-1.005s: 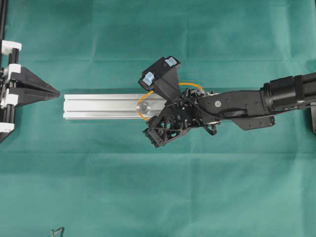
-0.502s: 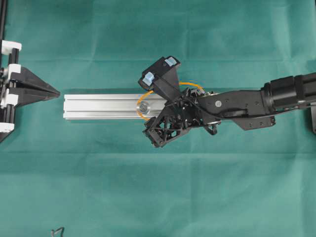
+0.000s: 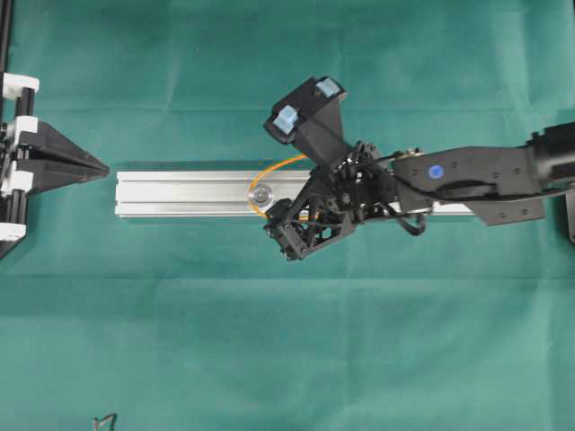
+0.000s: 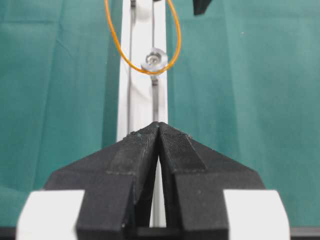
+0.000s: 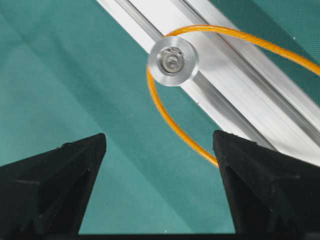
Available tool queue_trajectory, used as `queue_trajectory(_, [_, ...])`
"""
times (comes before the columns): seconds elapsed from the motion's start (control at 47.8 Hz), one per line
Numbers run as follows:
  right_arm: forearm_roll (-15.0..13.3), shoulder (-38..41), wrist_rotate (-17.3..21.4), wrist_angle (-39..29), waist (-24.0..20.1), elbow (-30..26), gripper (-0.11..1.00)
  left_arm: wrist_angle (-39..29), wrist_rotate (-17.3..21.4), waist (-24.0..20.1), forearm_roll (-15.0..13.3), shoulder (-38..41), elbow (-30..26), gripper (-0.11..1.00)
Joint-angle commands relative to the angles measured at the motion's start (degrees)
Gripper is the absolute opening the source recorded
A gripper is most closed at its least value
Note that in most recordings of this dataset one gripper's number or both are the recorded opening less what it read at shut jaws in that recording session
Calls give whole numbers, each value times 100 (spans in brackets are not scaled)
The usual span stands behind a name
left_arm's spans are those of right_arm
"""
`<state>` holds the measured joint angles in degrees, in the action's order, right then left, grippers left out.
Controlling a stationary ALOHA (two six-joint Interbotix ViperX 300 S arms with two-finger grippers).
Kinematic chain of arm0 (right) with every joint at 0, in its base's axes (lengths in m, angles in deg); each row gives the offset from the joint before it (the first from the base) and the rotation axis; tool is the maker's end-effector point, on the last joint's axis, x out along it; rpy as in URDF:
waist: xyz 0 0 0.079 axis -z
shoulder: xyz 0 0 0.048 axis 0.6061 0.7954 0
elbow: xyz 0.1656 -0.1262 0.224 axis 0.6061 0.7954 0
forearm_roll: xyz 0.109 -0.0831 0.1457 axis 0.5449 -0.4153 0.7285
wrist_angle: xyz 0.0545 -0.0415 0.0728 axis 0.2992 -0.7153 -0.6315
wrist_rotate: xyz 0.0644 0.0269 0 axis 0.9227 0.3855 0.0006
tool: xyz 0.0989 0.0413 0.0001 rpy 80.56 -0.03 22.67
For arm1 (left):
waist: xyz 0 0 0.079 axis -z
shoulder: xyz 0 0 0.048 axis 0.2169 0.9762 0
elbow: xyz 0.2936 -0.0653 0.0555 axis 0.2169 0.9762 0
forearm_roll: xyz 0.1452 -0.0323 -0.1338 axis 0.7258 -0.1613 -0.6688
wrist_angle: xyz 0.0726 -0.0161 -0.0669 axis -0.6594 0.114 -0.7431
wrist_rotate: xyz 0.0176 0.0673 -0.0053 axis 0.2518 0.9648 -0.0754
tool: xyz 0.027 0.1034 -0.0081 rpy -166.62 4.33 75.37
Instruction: Hook the rubber onto the shaft.
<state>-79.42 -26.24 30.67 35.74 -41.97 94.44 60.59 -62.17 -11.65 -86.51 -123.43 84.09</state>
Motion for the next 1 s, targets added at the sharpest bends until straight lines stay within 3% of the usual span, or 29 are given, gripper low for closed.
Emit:
queue_trajectory(0.0, [-26, -369, -9, -97, -9, -97, 91, 35, 9, 9, 9, 44, -176, 0])
queue_trajectory(0.377, [-44, -1002, -132, -686, 0, -105, 91, 35, 9, 9, 9, 44, -176, 0])
queue_trajectory(0.775, [-105, -1020, -176, -694, -9, -79, 91, 35, 9, 9, 9, 44, -176, 0])
queue_trajectory(0.984, [-220, -1037, -932, -712, 26, -62, 91, 35, 9, 9, 9, 44, -185, 0])
